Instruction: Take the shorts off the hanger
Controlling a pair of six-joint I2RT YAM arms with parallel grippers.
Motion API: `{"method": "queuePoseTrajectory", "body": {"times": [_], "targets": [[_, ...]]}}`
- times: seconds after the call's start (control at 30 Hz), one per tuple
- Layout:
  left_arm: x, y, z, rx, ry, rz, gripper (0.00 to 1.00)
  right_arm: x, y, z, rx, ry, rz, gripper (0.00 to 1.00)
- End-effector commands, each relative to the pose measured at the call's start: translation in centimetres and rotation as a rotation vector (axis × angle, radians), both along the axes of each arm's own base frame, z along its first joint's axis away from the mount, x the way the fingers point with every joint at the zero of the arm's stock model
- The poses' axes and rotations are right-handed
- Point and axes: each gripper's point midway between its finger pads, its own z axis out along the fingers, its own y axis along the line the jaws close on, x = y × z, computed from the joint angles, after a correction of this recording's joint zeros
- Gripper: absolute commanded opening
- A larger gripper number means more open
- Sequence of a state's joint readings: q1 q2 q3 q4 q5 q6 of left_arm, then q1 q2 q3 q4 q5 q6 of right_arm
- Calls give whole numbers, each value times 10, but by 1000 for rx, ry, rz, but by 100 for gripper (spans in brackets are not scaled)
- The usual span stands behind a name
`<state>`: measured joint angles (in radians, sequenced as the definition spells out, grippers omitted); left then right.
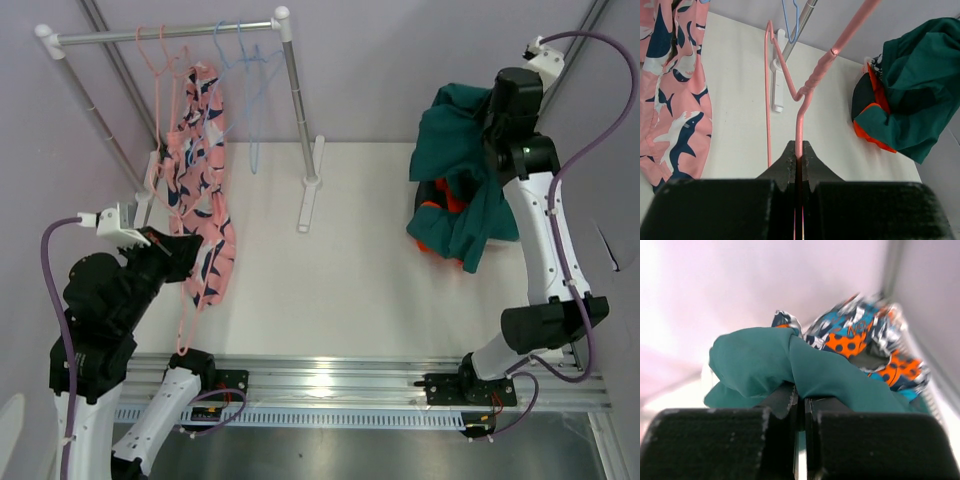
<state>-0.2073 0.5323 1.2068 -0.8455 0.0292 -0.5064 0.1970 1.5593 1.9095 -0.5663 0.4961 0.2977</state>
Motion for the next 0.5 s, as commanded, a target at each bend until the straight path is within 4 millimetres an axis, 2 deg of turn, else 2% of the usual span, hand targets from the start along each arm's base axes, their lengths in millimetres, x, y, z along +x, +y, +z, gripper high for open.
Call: {"method": "queuePoseTrajectory", "body": {"times": [0.0,0.07,0.1,0.17,0.2,0.27,0.3,0.33,0.4,0.47], "targets": [[7,-2,24,-14,-61,-4,0,30,-34,-26,-17,56,-76,0],[10,-3,26,-13,-61,-4,0,46,-46,-38,28,36,-99,0],[12,-3,25,-9,-52,-5,0,60,-57,-65,32,79,-121,0],[13,-4,28,-8,-54,-6,0,76,-66,-92,41,110,-149,0],[14,-4,29,-5,-53,-7,0,90,-75,-127,42,175,-171,0],[16,-3,29,0,-48,-1,0,103,-76,-164,55,238,-181,0],[16,-3,31,-1,-53,0,0,106,-94,-181,62,267,-217,0],[18,-3,29,3,-46,2,0,111,-99,-209,57,315,-239,0],[20,-3,30,7,-43,4,0,110,-108,-241,57,373,-270,0],[23,-2,32,14,-43,11,0,106,-112,-257,56,391,-296,0]]}}
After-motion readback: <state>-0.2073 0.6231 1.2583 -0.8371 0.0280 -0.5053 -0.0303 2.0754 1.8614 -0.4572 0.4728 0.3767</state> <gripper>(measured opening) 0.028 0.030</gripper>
